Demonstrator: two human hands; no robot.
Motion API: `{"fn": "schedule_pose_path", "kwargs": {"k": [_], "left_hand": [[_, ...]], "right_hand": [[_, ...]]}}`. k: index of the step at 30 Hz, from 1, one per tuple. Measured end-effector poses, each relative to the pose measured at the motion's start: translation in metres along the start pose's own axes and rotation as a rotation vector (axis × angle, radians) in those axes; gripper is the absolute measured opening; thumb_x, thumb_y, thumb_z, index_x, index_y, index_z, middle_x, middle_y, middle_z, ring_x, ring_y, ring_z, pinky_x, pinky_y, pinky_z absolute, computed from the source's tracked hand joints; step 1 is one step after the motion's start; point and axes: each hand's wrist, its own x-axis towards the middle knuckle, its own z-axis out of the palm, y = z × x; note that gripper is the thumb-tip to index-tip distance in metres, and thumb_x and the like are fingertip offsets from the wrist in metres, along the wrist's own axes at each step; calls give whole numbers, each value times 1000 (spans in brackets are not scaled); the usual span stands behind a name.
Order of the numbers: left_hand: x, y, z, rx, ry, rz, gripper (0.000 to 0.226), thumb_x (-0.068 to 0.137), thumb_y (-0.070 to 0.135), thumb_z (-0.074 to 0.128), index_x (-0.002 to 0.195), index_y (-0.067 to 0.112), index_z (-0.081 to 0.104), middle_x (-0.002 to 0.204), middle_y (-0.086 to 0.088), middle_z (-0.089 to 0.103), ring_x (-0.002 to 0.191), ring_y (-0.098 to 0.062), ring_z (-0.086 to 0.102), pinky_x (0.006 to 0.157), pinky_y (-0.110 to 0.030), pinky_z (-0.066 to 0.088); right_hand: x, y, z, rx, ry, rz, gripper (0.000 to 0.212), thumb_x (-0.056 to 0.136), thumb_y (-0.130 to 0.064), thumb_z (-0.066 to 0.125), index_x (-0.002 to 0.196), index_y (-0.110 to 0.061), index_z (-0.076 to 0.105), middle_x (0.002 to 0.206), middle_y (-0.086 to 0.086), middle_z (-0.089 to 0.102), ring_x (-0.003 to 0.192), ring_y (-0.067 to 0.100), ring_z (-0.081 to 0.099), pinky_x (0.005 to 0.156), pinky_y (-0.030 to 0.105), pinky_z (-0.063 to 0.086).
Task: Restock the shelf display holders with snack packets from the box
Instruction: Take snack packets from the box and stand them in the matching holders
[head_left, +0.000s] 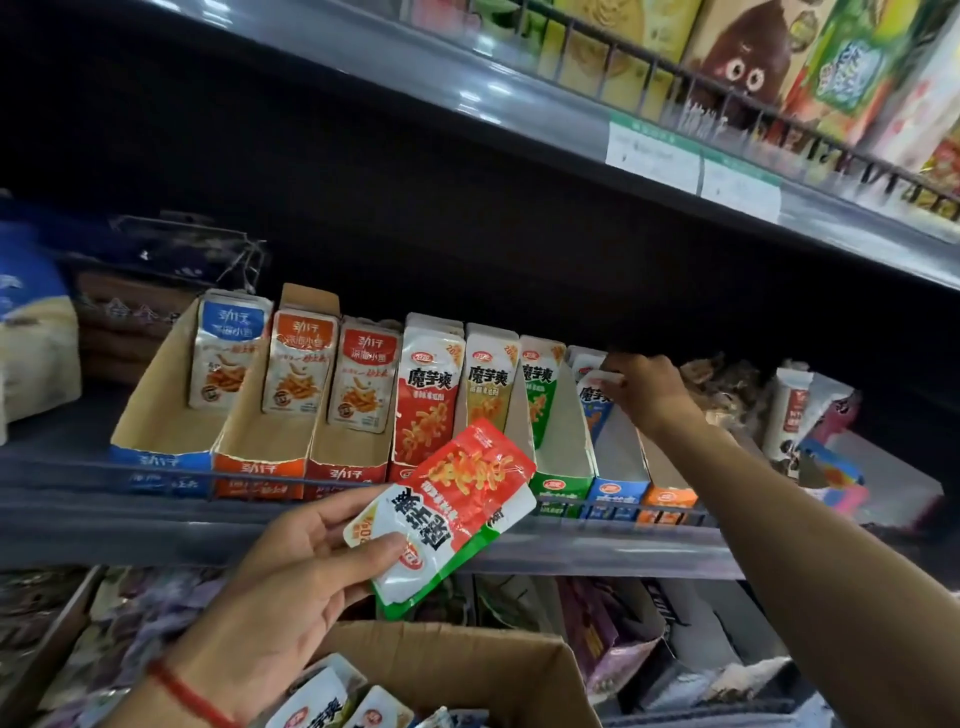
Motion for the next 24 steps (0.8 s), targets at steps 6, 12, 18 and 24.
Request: {"fn": "schedule_pose_path", "kwargs": {"k": [6,12,18,24], "left_hand": [[5,-3,-2,9,-23,28,54,69,-5,69,121,9,64,107,-18,77,100,-29,75,82,-39,62],[6,-10,-2,64,9,53,54,71,-6,70,122,11,64,108,-18,76,101,-30,75,86,-45,59],[3,-17,2,203,55,100,48,73,-6,72,117,11,67,104,-16,77,98,-29,75,88,-47,55],[-8,-23,0,322,118,156,35,82,-2,74,112,15,71,102,-12,78,99,-29,75,89,-50,59]], "right_hand": [[5,4,13,-57,100,-51,35,93,-19,72,126,-14,63,125,14,62,118,36,57,86,41,48],[-47,-29,-1,296,357,-197,29,95,-21,68,124,-16,63,122,6,61,108,24,62,82,41,57],[-141,-84,-37,690,-27,-414,41,97,-46,61,133,-27,61,126,-18,62,115,-3,57,91,12,47],[-144,-102,-53,485,-261,-601,64,83,-46,80,140,-33,55,113,-22,59,102,-8,56,83,12,50]]}}
